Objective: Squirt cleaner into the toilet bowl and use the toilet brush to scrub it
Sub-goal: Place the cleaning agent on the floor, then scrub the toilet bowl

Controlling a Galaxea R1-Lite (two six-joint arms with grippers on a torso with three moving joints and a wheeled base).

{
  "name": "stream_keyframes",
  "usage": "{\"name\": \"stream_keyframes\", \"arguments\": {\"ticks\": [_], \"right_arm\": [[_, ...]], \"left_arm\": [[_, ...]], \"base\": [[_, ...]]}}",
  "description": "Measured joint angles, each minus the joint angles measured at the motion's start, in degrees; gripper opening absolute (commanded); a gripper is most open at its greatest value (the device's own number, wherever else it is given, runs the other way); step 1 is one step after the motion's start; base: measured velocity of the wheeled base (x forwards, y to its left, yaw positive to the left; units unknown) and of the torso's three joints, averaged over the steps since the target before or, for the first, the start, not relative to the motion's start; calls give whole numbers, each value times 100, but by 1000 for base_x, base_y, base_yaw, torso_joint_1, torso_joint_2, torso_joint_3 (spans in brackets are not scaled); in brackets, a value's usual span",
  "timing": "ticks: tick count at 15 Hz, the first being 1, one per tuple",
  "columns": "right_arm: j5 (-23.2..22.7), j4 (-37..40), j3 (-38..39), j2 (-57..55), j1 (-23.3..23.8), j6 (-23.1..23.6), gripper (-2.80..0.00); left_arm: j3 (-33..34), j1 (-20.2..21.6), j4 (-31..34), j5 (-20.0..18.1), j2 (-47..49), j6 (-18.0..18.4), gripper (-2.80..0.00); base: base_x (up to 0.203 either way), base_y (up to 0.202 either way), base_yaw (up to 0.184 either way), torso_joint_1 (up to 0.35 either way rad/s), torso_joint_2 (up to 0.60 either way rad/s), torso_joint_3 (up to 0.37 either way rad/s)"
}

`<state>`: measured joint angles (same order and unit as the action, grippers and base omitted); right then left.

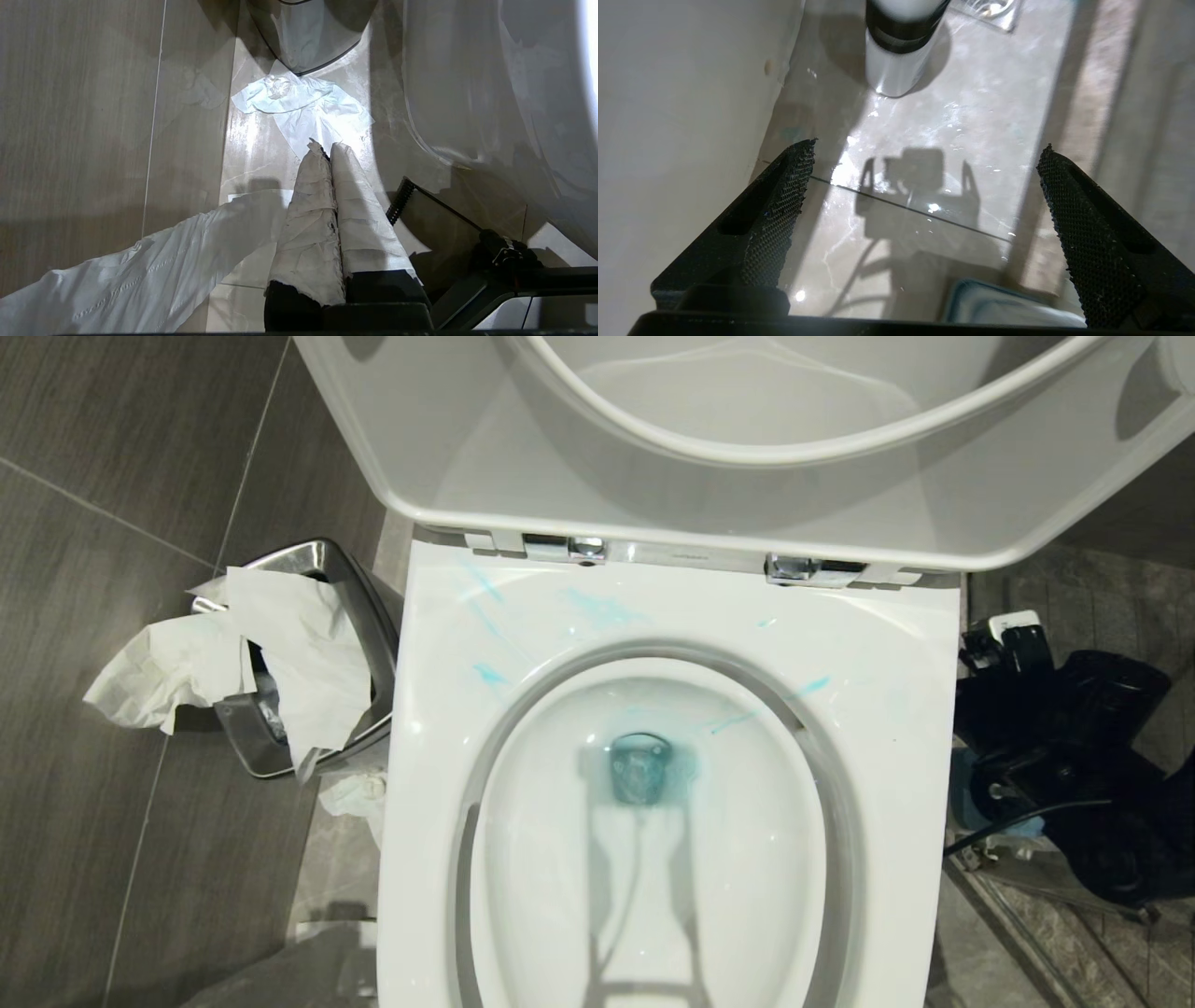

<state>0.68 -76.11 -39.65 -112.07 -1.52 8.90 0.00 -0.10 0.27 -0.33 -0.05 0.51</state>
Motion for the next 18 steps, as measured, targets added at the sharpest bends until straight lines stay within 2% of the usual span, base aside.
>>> {"name": "stream_keyframes", "arguments": {"ticks": [9,10,11,15,18], "right_arm": [[11,8,1111,1613,39,57,0],[11,11,1225,1760,39,55,-261],[11,11,1317,1887,39,52,-280],[333,99,1433,2293,48,52,-280],[378,432,1411,2610,55,123,-280]], "left_arm": [[0,0,0,-2,0,0,-280],[0,0,-1,0,0,1,-280],[0,0,0,-2,0,1,-280],[0,0,0,-2,0,0,-280],[0,0,1,0,0,1,-280]], "base": [[0,0,0,0,0,0],[0,0,0,0,0,0],[0,0,0,0,0,0],[0,0,0,0,0,0],[0,0,0,0,0,0]]}}
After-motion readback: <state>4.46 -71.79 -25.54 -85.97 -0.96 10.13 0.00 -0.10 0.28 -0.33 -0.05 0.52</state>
